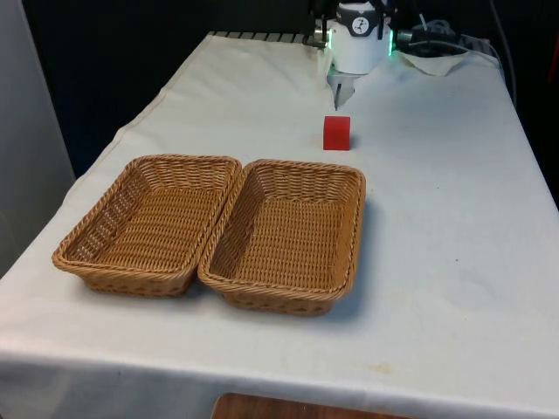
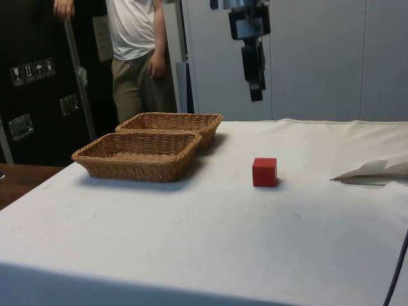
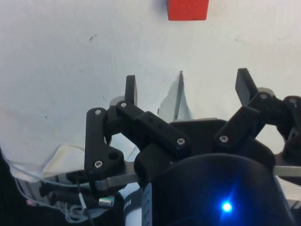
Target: Pick up the red cube and place it into the right basket.
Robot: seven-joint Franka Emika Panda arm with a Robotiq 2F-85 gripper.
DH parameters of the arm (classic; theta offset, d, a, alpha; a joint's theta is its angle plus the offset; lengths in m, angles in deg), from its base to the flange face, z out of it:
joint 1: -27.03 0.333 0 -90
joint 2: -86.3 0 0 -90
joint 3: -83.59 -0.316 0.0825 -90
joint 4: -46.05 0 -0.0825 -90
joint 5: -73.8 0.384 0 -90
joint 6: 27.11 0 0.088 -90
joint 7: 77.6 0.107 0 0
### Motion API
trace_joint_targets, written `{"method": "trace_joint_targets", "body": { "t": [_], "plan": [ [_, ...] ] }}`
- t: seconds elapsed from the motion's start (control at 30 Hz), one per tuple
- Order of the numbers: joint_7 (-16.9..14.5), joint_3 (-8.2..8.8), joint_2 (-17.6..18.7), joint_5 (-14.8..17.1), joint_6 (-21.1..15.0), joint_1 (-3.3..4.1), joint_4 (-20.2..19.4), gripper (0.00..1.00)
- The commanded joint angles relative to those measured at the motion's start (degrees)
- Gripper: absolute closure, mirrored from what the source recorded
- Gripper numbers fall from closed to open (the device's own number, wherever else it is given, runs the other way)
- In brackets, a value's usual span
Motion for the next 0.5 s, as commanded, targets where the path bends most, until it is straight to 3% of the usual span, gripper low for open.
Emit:
{"method": "trace_joint_targets", "body": {
  "t": [0.0,0.1,0.13,0.2,0.47],
  "plan": [
    [0.34,0.06,0.00,-0.63,-1.55,-0.40,-0.86,0.00],
    [0.29,0.57,0.52,-0.57,-3.61,-0.63,-2.18,0.00],
    [0.00,0.63,0.40,-0.06,-2.98,-0.40,-2.06,0.00],
    [0.11,1.26,1.38,-0.34,-5.79,-0.86,-3.27,0.00],
    [-0.63,3.78,4.93,0.29,-10.89,-0.92,-4.70,0.00]
  ]
}}
